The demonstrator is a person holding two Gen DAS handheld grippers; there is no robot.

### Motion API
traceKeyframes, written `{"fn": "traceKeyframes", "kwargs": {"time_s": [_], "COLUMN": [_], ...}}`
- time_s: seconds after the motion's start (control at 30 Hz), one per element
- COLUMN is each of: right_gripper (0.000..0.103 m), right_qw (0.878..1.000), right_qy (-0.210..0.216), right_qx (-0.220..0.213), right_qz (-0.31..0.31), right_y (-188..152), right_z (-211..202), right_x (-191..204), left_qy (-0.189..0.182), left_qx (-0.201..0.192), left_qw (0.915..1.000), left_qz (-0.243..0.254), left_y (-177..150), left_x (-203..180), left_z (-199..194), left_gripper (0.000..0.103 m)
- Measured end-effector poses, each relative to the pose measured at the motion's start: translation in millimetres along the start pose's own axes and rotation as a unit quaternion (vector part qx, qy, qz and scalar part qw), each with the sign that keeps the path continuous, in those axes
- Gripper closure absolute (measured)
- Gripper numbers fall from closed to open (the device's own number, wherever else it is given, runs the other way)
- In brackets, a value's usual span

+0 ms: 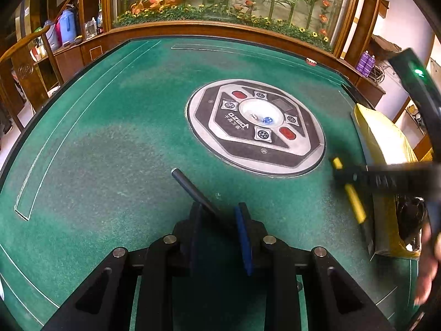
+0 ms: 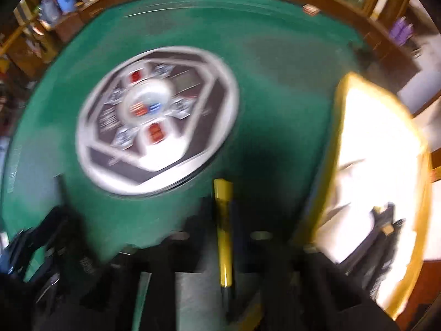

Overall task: Organize rigid objects
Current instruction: 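Grasp a yellow pen with the right gripper while the left grasps a black marker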

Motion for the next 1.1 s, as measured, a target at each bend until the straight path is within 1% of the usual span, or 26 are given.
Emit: {"fn": "traceKeyframes", "kwargs": {"time_s": [0.07,0.1,0.2,0.23,0.3,0.33,0.4,0.43,0.47,0.53,0.57,0.6,0.63,0.67,0.73,0.8,0.9,1.0,1.1], "right_gripper": [0.093,0.093,0.093,0.093,0.093,0.092,0.087,0.078,0.075,0.074,0.075,0.077,0.088,0.095,0.095,0.095,0.095,0.095,0.095], "right_qw": [0.999,0.997,0.994,0.994,0.995,0.995,0.994,0.994,0.993,0.991,0.991,0.988,0.987,0.987,0.986,0.986,0.983,0.98,0.979], "right_qy": [0.035,0.071,0.095,0.094,0.064,0.054,0.06,0.063,0.062,0.048,0.042,0.034,0.037,0.045,0.055,0.087,0.124,0.146,0.163], "right_qx": [-0.005,-0.003,-0.014,-0.019,-0.042,-0.051,-0.06,-0.063,-0.066,-0.083,-0.085,-0.101,-0.106,-0.107,-0.111,-0.113,-0.123,-0.127,-0.122], "right_qz": [-0.025,-0.037,-0.047,-0.051,-0.065,-0.069,-0.065,-0.068,-0.07,-0.093,-0.099,-0.111,-0.114,-0.115,-0.109,-0.09,-0.062,-0.039,-0.021], "right_y": [-12,-21,-38,-41,-49,-52,-65,-72,-78,-94,-95,-100,-103,-105,-106,-108,-108,-111,-114], "right_z": [-4,-7,-14,-15,-18,-19,-23,-27,-29,-35,-34,-36,-39,-39,-40,-40,-42,-45,-45], "right_x": [15,25,35,35,34,33,31,30,30,31,32,33,37,39,41,37,32,23,15], "left_qy": [0.001,0.002,0.008,0.009,0.011,0.011,0.012,0.01,0.008,0.009,0.011,0.011,0.013,0.015,0.008,-0.003,-0.007,-0.011,-0.018], "left_qx": [-0.001,-0.002,-0.004,-0.005,-0.007,-0.007,-0.009,-0.009,-0.008,-0.007,-0.006,-0.006,-0.006,-0.007,-0.008,-0.012,-0.018,-0.02,-0.02], "left_qw": [1.0,1.0,0.9999,0.9999,0.9997,0.9997,0.9995,0.9995,0.9994,0.9994,0.9994,0.9994,0.9993,0.9992,0.9992,0.9992,0.999,0.9989,0.9988], "left_qz": [0.002,0.003,0.011,0.014,0.019,0.021,0.027,0.03,0.032,0.034,0.032,0.033,0.035,0.036,0.038,0.039,0.041,0.04,0.042], "left_y": [0,0,-1,-1,-2,-2,-4,-5,-7,-9,-11,-13,-15,-16,-20,-23,-24,-23,-22], "left_x": [0,0,-2,-3,-3,-3,-1,1,3,8,11,13,14,14,11,8,4,-1,-7], "left_z": [0,0,1,1,0,0,-1,-2,-4,-7,-8,-10,-11,-12,-16,-20,-26,-30,-31], "left_gripper": [0.077,0.077,0.078,0.078,0.079,0.081,0.084,0.086,0.087,0.09,0.091,0.092,0.092,0.093,0.095,0.096,0.096,0.096,0.096]}}
Point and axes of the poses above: each gripper's, at about its wrist camera, not at the fingertips, and z roughly the way its jaws point, x to its left, y to its top, the point moved 5 cm from there along z, roughly the way its jaws point, and after that the axes turned 2 degrees about z, right-handed, at the moved point
